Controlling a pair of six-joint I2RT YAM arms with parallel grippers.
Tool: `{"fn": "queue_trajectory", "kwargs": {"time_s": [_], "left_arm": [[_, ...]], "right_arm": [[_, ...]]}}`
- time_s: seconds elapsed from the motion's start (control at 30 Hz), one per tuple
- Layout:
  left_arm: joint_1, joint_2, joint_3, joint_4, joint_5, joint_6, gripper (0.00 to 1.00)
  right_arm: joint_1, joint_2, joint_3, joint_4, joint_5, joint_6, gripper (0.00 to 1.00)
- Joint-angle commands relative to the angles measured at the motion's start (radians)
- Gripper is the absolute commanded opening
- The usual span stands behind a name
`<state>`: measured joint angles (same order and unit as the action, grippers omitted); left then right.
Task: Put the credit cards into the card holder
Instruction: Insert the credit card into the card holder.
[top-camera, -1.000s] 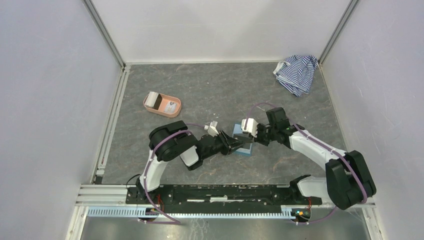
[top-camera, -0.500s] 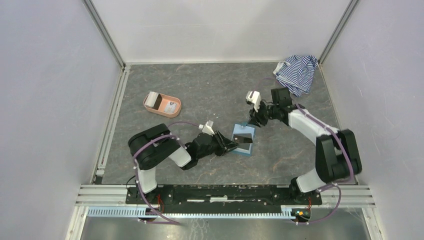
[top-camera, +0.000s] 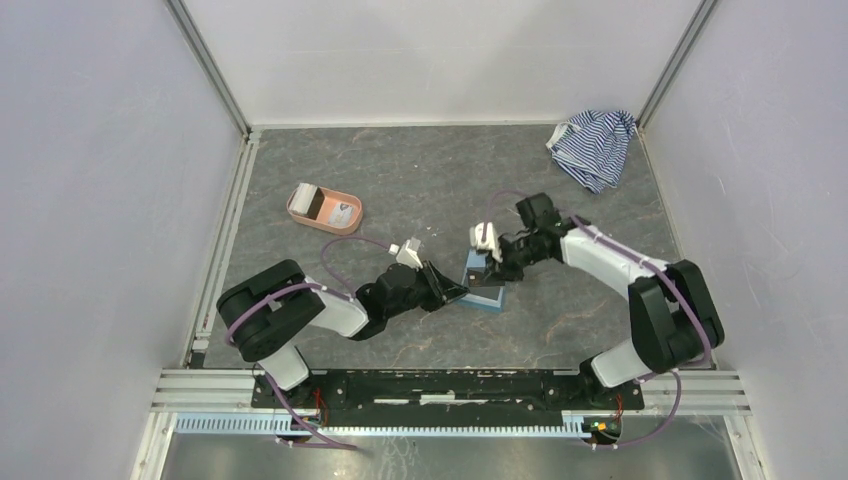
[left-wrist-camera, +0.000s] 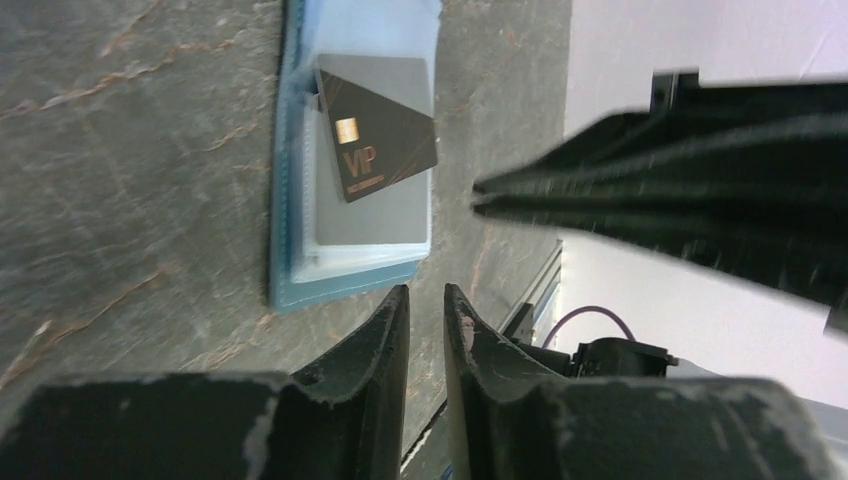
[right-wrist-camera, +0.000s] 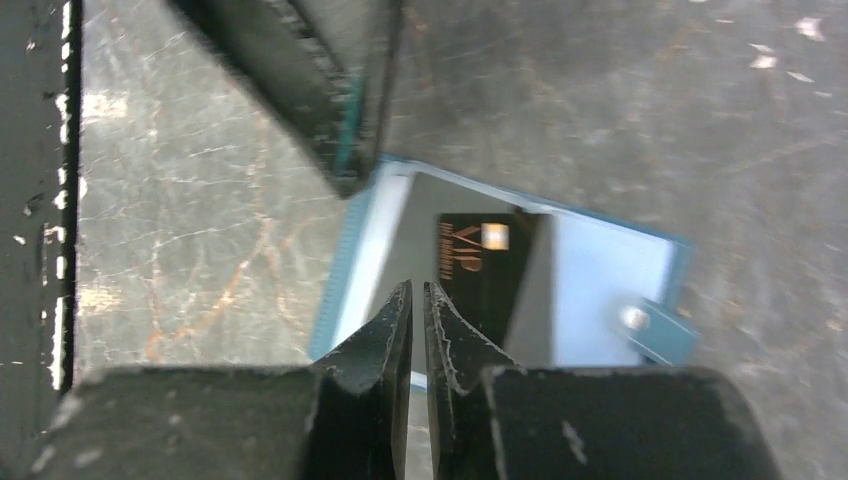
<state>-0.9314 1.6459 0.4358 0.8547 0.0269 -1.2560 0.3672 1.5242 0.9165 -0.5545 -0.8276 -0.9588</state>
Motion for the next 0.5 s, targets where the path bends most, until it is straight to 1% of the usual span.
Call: {"fn": "queue_trajectory", "kwargs": {"time_s": [0.0, 0.13, 0.47], "left_arm": [[0.006, -0.006, -0.051, 0.036, -0.045, 0.037, 0.24], [0.007, -0.006, -0.088, 0.047, -0.078, 0.036, 0.21], [0.007, 0.057, -0.108, 0.142, -0.069, 0.026, 0.19]], "right_arm": [[0.081, -0.061, -0.083, 0.123, 0.135, 0.026, 0.13], [0.121, -0.036, -0.068, 0.141, 0.174, 0.058, 0.12], [0.189, 0.021, -0.052, 0.152, 0.216, 0.088, 0.12]]}}
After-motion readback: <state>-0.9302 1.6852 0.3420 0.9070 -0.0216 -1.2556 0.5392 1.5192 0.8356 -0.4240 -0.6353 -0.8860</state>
